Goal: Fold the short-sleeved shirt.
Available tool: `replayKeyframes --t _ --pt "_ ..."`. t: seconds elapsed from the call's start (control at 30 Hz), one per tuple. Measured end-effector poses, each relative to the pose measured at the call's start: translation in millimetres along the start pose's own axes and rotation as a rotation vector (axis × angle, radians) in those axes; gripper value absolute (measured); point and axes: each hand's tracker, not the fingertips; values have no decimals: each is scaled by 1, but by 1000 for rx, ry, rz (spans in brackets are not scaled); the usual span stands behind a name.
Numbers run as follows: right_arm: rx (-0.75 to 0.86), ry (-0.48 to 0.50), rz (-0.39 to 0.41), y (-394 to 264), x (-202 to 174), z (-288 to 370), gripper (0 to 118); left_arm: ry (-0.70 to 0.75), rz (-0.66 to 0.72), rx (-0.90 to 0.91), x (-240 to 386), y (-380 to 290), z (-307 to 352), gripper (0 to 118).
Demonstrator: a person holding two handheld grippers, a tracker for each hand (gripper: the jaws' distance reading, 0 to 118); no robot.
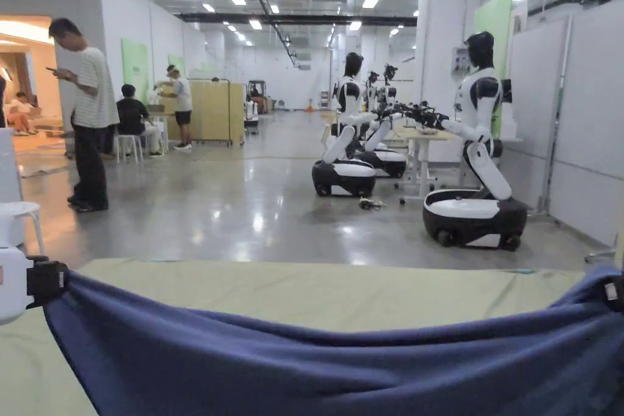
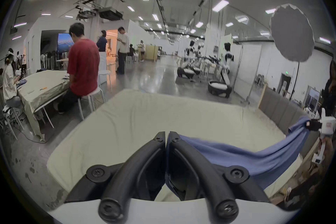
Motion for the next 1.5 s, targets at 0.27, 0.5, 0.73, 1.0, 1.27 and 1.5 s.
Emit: replayKeyframes --t 0.27,0.5,0.73,1.0,1.27,1.5 --pt "169 -119 -10 57 8 79 8 4 -211 182 24 72 39 0" --pt "242 -262 20 89 2 65 8 21 -207 244 48 101 -1 0" --pt "376 -349 79 130 -3 0 8 83 -219 235 79 116 -65 0" --pt "377 -366 84 173 -7 -115 8 118 -180 217 88 137 -173 0" --pt "346 -410 50 168 -11 -257 8 179 -264 290 101 116 -295 0" --pt "285 -415 54 94 -12 -366 8 186 -267 166 99 43 -392 0"
